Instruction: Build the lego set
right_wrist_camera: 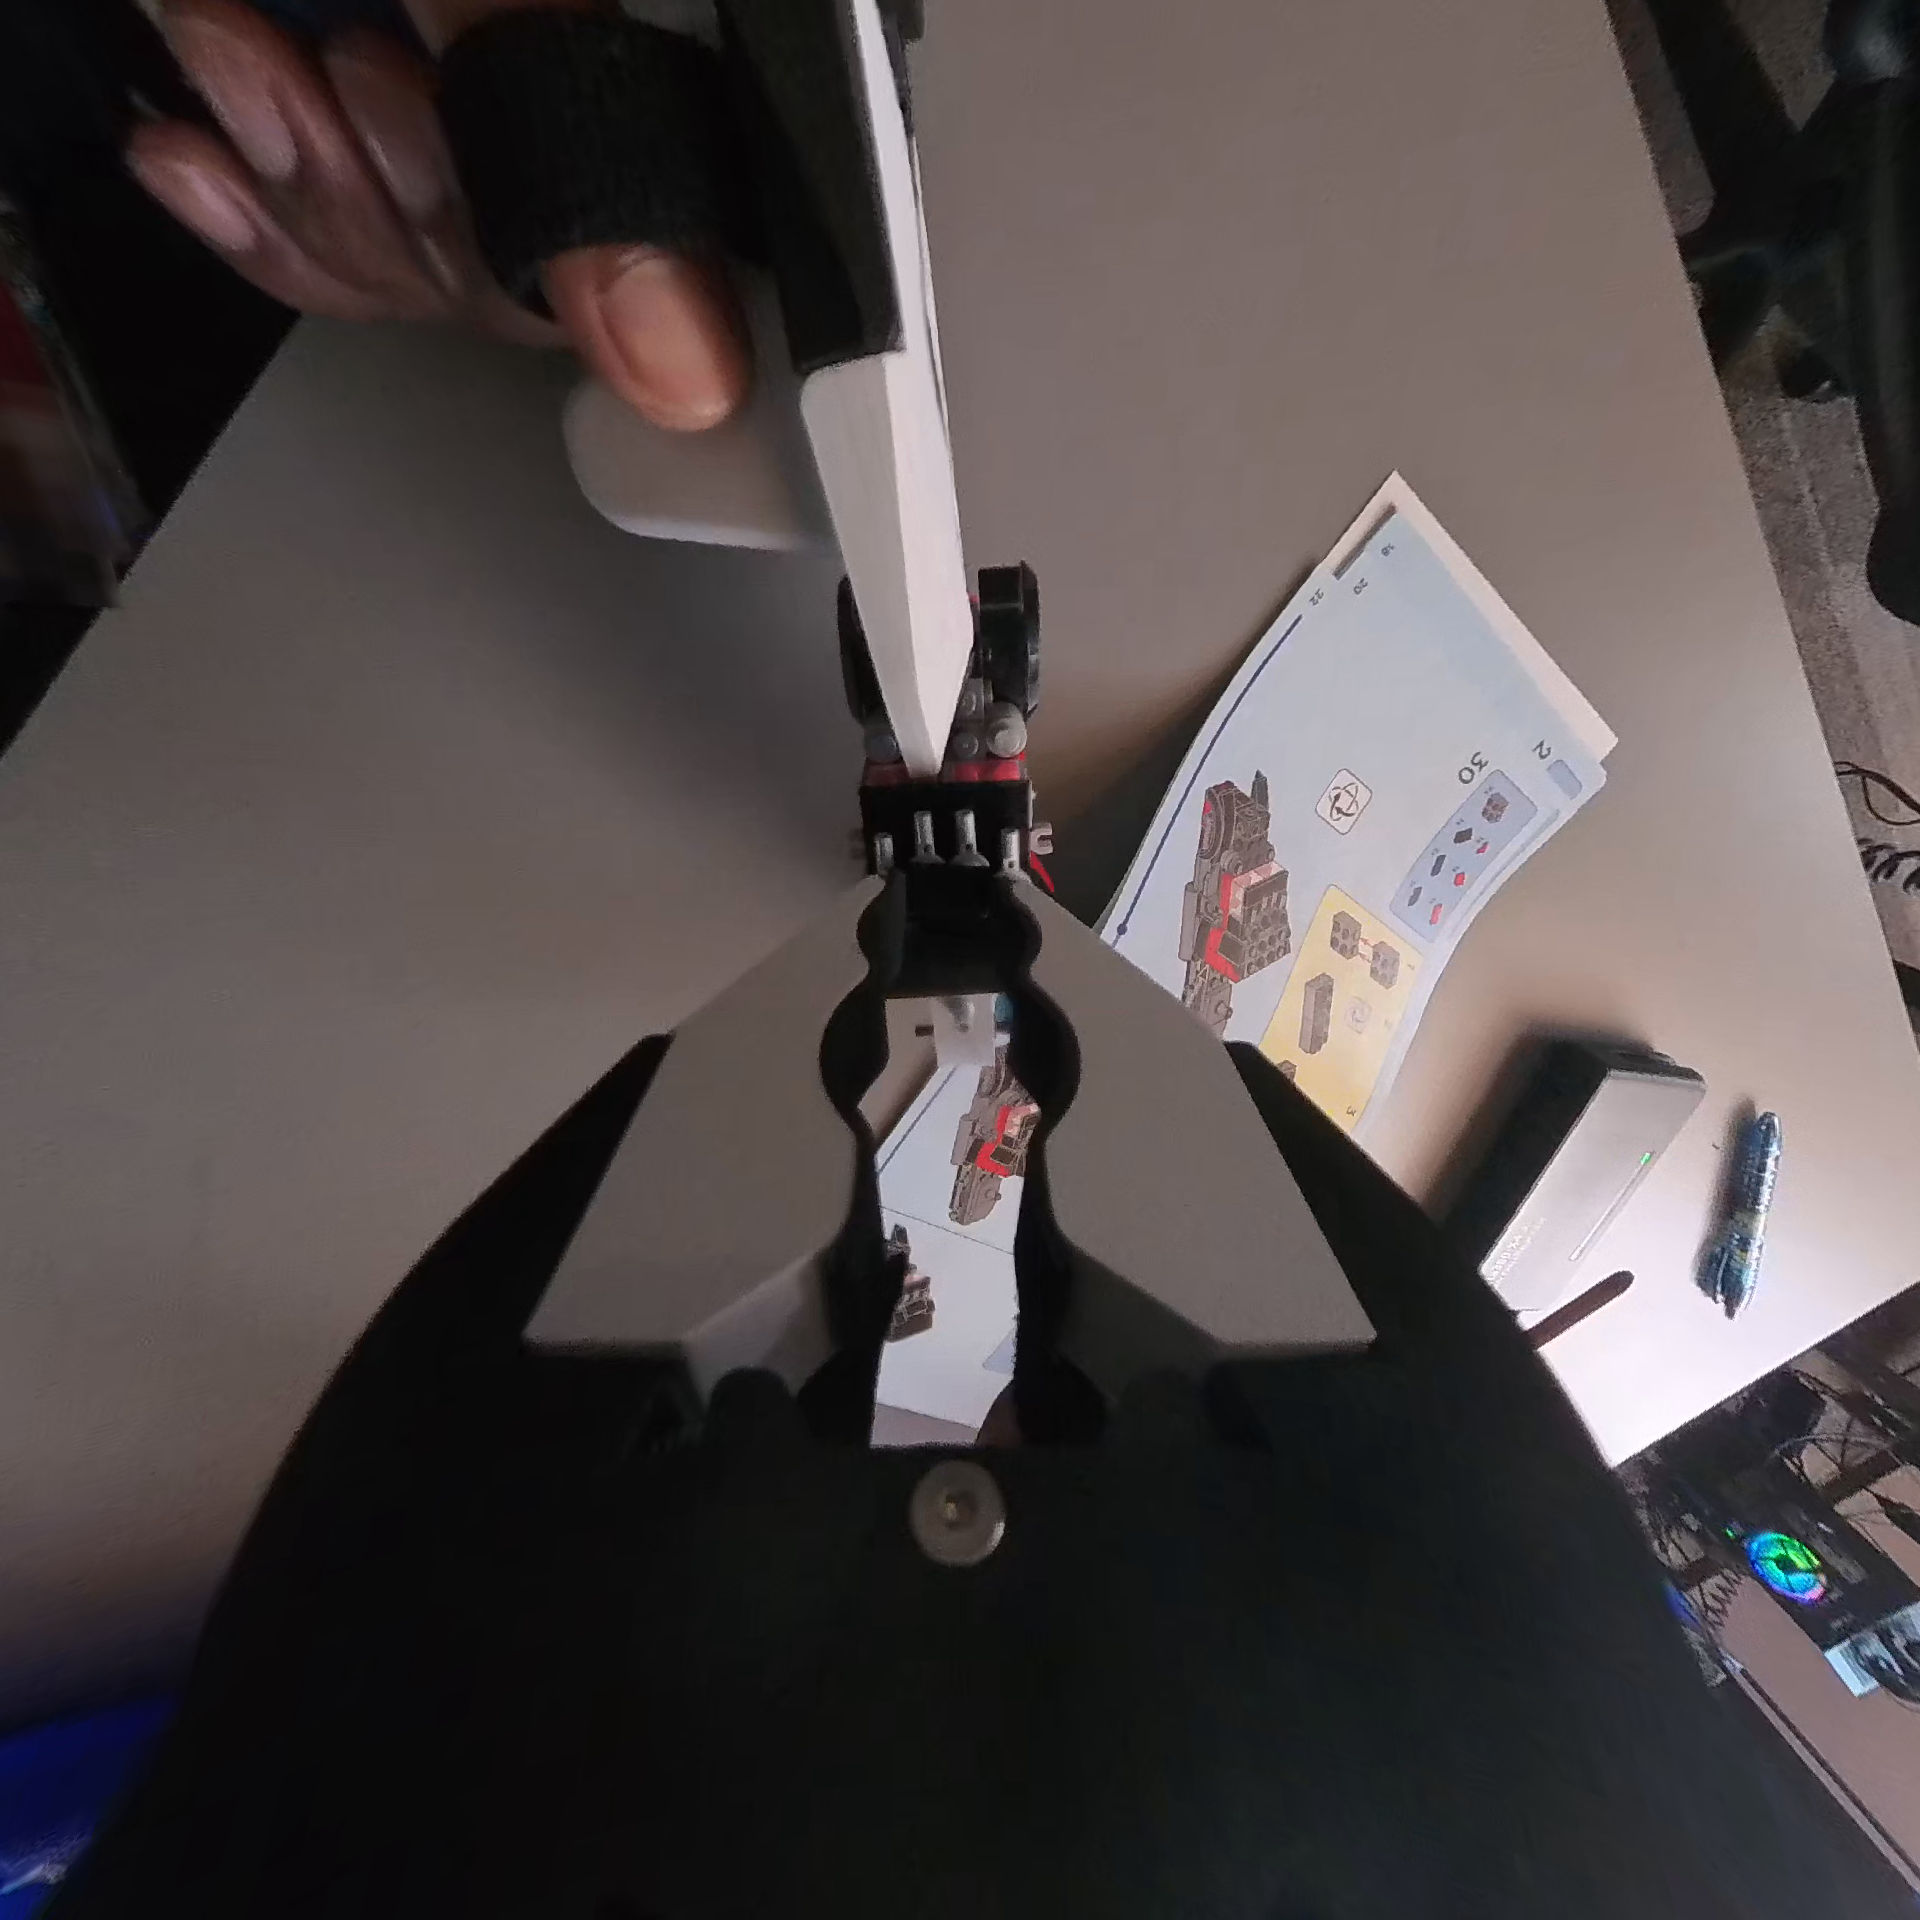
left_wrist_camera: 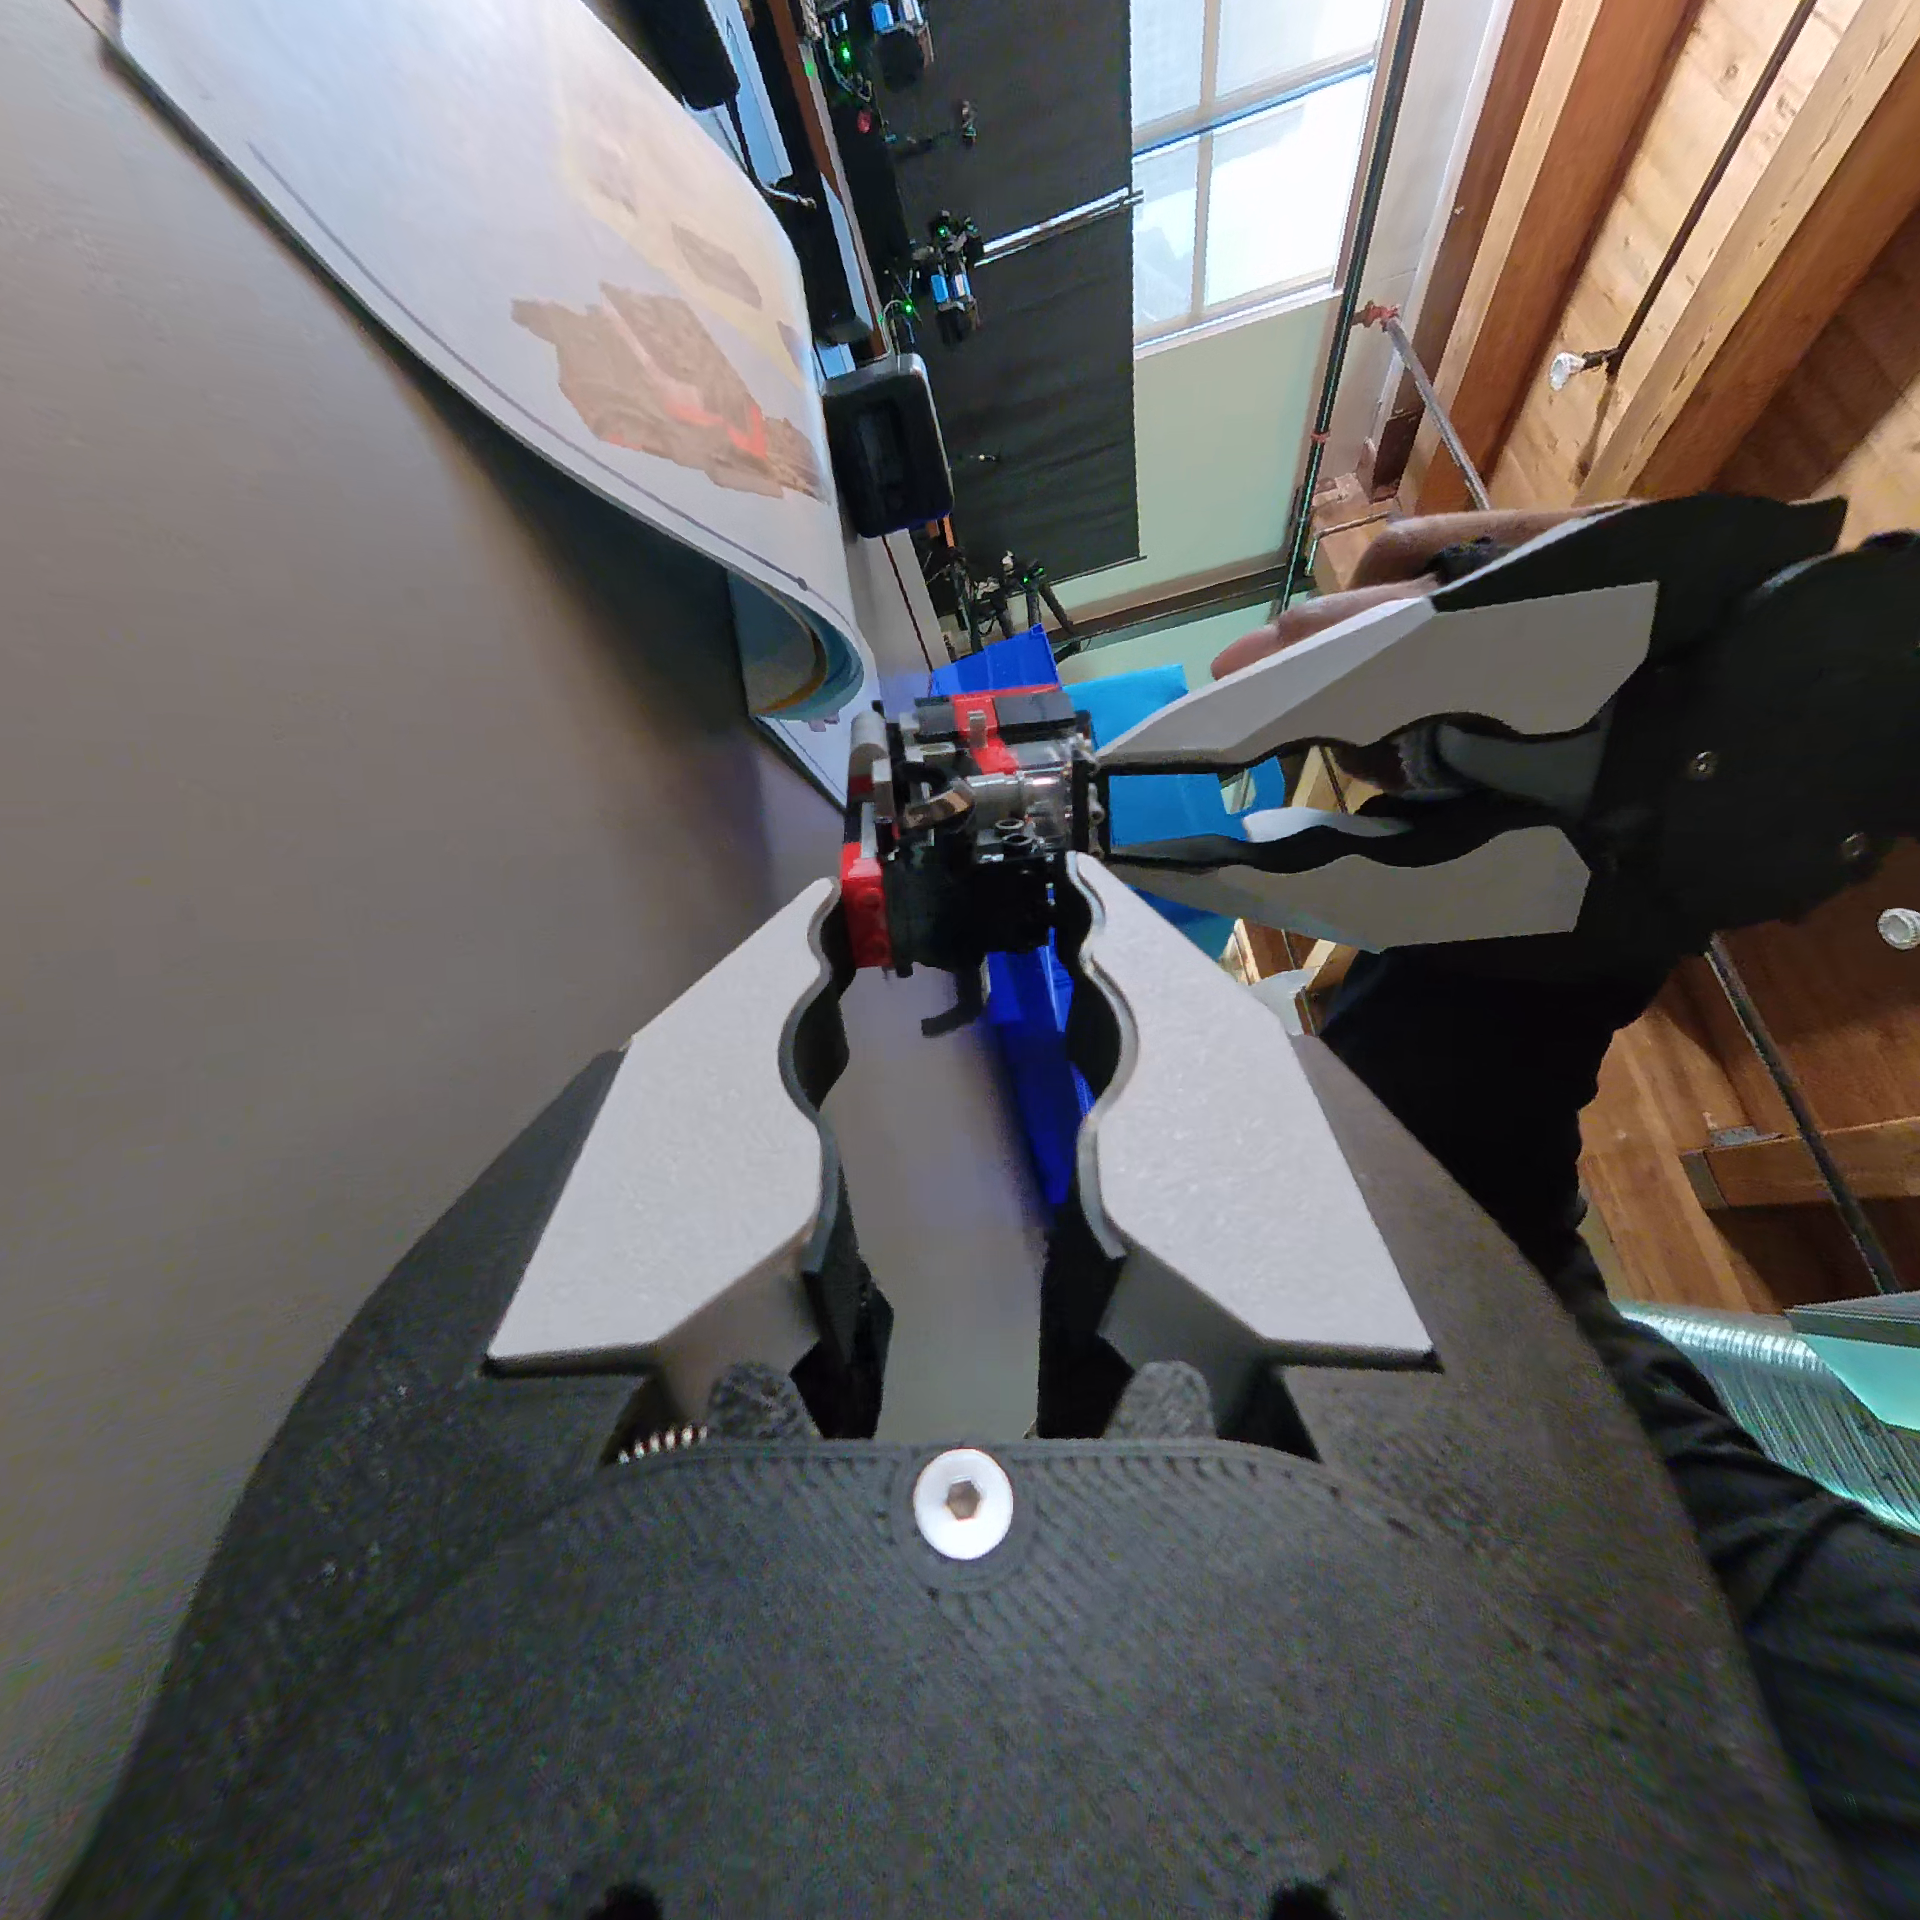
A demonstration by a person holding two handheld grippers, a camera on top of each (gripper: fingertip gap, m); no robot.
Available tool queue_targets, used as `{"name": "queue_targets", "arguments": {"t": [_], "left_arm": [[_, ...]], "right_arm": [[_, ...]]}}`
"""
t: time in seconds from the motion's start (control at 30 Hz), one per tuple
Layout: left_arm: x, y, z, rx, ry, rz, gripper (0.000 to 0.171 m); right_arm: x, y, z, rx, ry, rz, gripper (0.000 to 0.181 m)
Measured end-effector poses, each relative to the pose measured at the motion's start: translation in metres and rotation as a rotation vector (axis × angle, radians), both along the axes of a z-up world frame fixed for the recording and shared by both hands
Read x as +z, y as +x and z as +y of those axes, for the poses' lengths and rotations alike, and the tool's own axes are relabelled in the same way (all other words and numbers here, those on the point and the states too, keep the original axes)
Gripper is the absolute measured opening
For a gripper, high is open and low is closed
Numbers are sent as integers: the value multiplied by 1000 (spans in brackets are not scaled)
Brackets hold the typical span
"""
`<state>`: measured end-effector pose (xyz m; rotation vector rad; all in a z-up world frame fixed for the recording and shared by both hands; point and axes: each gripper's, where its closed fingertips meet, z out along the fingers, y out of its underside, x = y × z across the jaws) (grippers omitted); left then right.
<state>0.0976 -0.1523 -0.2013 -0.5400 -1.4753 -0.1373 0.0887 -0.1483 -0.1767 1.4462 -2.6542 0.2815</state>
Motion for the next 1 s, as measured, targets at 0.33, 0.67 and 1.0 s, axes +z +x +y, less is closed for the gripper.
{"name": "queue_targets", "arguments": {"t": [0.33,0.67,1.0], "left_arm": [[2,0,-1,-1,24,11,39],[3,0,-1,-4,35,17,39],[4,0,-3,-1,56,25,39]], "right_arm": [[3,0,-1,-20,-63,-24,17],[3,1,-4,-22,-91,-31,18],[14,0,-5,-115,-194,-136,35]]}}
